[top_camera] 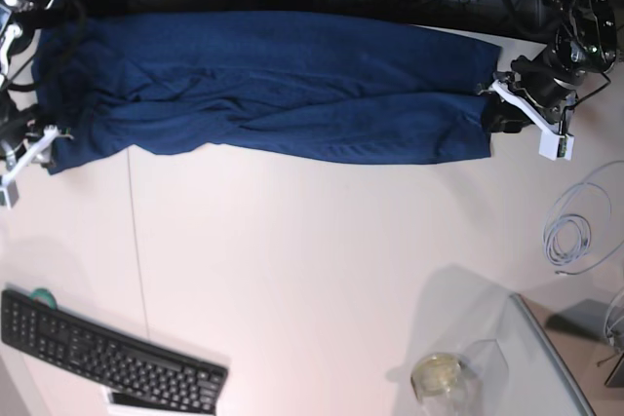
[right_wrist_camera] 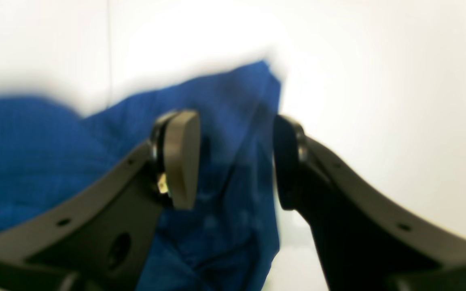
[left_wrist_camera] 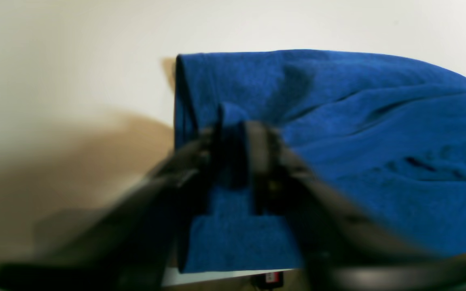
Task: Layout the t-shirt on the table in an organized manner, then fold the t-shirt properly
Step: 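Release the hem and move both grippers to the folded shirt's corners, then grasp the folded shirt's corners with both grippers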
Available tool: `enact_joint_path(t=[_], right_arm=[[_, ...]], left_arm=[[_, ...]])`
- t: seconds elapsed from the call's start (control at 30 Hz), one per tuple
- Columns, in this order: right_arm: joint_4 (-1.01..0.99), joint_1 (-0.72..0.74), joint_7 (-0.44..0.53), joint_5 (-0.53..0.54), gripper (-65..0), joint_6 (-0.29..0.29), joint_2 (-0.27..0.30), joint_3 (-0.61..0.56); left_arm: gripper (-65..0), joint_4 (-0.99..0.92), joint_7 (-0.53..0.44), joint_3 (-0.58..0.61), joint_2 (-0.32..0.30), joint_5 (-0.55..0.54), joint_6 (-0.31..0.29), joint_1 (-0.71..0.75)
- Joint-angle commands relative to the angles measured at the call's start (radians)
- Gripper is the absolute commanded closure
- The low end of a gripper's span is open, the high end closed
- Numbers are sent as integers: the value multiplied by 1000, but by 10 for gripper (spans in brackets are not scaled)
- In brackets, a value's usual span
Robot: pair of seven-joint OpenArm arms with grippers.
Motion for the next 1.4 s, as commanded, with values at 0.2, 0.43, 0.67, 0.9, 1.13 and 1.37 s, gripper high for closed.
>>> enact_joint_path(t=[0.2, 0.43, 0.67, 0.9, 1.13, 1.37], right_arm=[[-298, 179, 37, 6, -281, -8, 99, -20], [-407, 190, 160, 6, -281, -143, 107, -66], [-428, 191, 168, 6, -276, -143, 101, -77], [-445, 191, 171, 6, -203, -186, 103, -78], [-522, 230, 171, 6, -2, -195, 107, -75], [-517, 239, 172, 12, -6, -263, 107, -71]], left_arm=[[-494, 129, -26, -92, 90, -13, -3, 25], [-278, -21, -141, 45, 112, 216, -3, -10], [0, -72, -184, 45, 130, 308, -3, -15], [0, -183, -187, 43, 124, 308, -3, -38], [0, -248, -187, 43, 112, 308, -3, -50], [0, -250, -187, 42, 90, 308, -3, -41]])
